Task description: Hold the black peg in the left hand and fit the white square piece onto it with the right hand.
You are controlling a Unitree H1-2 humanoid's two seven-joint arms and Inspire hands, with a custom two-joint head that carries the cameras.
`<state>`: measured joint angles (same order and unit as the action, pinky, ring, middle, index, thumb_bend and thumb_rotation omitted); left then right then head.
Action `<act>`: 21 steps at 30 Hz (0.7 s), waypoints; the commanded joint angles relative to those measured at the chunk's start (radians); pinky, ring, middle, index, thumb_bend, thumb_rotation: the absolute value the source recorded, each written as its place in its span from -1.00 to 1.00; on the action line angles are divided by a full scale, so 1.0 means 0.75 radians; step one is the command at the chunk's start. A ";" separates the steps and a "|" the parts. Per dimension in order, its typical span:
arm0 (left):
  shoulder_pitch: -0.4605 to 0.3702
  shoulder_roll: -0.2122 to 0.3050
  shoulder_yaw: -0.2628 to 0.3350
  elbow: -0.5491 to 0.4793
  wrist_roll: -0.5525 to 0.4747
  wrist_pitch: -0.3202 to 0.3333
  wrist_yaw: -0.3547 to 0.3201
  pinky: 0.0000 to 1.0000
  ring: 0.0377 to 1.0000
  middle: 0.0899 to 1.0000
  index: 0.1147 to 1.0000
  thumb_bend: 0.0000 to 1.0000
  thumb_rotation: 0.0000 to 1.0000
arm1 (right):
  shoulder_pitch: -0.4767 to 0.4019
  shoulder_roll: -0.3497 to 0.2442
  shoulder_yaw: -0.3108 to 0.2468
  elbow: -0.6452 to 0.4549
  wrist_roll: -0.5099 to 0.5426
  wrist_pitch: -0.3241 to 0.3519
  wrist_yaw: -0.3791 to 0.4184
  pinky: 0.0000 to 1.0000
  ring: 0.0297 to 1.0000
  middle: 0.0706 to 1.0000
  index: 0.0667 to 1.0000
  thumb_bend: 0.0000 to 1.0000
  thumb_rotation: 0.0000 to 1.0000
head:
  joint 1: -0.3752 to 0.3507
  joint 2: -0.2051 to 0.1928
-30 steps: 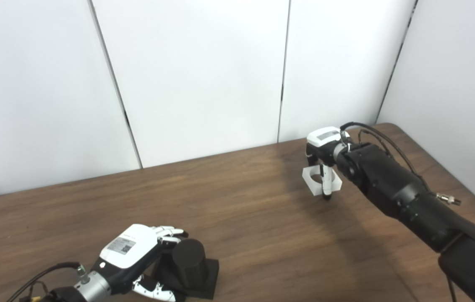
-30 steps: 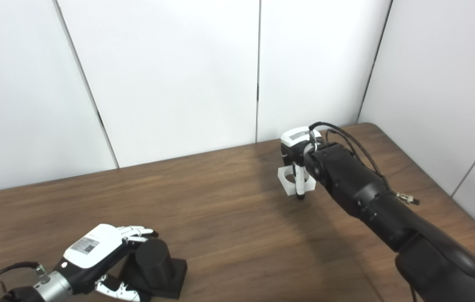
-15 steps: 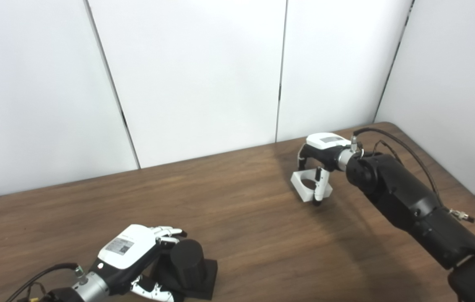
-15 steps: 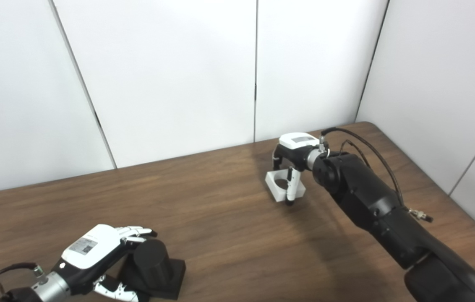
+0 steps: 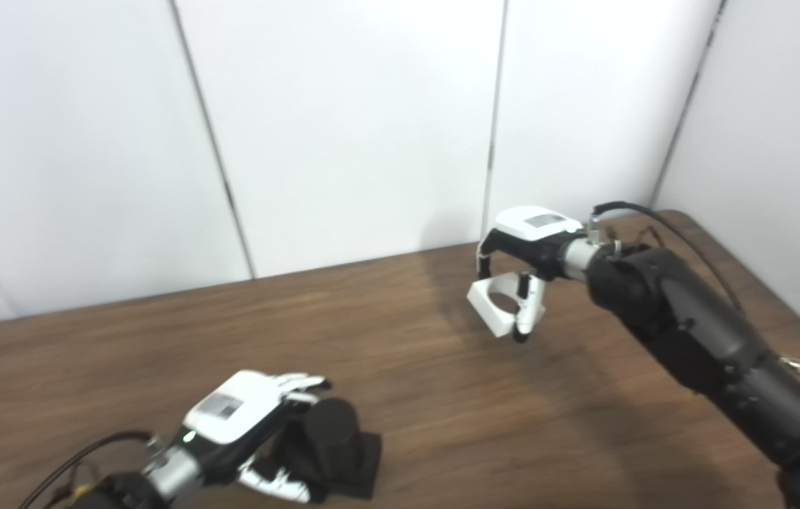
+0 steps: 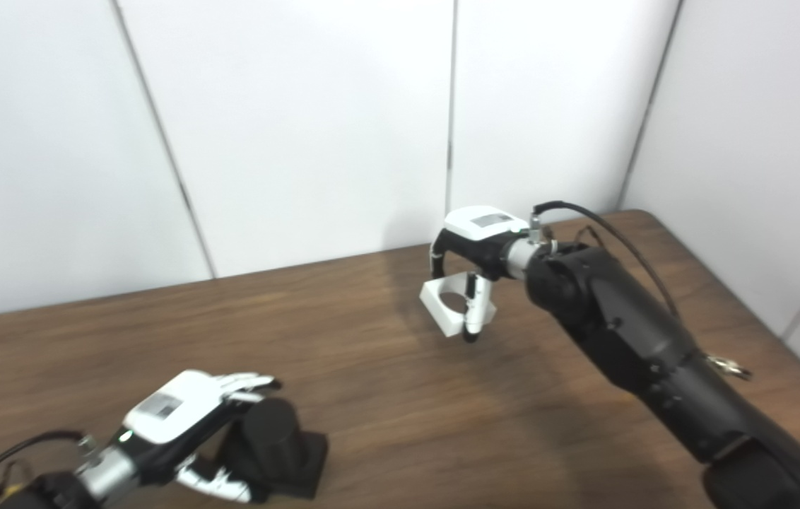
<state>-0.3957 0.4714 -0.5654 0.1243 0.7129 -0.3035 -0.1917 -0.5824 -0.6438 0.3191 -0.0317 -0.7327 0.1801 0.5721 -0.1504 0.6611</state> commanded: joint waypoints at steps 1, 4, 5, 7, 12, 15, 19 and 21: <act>0.044 0.008 -0.063 0.076 0.114 0.025 -0.087 0.55 0.76 0.76 -0.15 0.05 -0.86 | -0.080 -0.047 -0.028 -0.077 0.011 -0.064 -0.002 0.61 0.68 0.47 -0.12 0.04 -0.73 | 0.012 0.005; 0.038 -0.003 -0.064 0.085 0.117 0.024 -0.085 0.55 0.76 0.76 -0.15 0.05 -0.86 | -0.081 -0.044 -0.033 -0.121 0.026 -0.075 0.021 0.62 0.66 0.47 -0.12 0.04 -0.73 | 0.050 0.016; 0.036 -0.006 -0.065 0.084 0.120 0.029 -0.089 0.57 0.77 0.76 -0.15 0.05 -0.86 | -0.081 -0.043 -0.036 -0.133 0.032 -0.080 0.029 0.62 0.66 0.47 -0.12 0.04 -0.73 | 0.061 0.020; 0.032 -0.014 -0.066 0.087 0.124 0.037 -0.096 0.59 0.77 0.77 -0.15 0.04 -0.86 | -0.079 -0.041 -0.039 -0.157 0.052 -0.100 0.035 0.60 0.66 0.47 -0.12 0.04 -0.74 | 0.087 0.026; 0.024 -0.032 -0.068 0.082 0.135 0.073 -0.113 0.64 0.80 0.79 -0.15 0.04 -0.85 | -0.072 -0.031 -0.041 -0.222 0.104 -0.137 0.059 0.58 0.65 0.47 -0.12 0.04 -0.74 | 0.135 0.037; 0.019 -0.040 -0.072 0.079 0.144 0.086 -0.118 0.64 0.81 0.80 -0.14 0.04 -0.85 | -0.072 -0.022 -0.040 -0.249 0.128 -0.164 0.067 0.59 0.65 0.47 -0.12 0.04 -0.73 | 0.152 0.042; 0.015 -0.051 -0.073 0.080 0.151 0.091 -0.112 0.64 0.81 0.80 -0.15 0.04 -0.85 | -0.079 -0.004 -0.032 -0.286 0.139 -0.176 0.090 0.59 0.66 0.48 -0.12 0.04 -0.73 | 0.173 0.048; 0.013 -0.058 -0.073 0.089 0.155 0.086 -0.101 0.62 0.80 0.78 -0.15 0.04 -0.85 | -0.083 0.005 -0.027 -0.303 0.140 -0.179 0.102 0.56 0.66 0.48 -0.12 0.04 -0.73 | 0.181 0.049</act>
<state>-0.4095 0.4344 -0.5678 0.1367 0.7403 -0.2754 -0.1995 -0.5908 -0.6330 0.3163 -0.2218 -0.6380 0.0681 0.6549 -0.0138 0.6979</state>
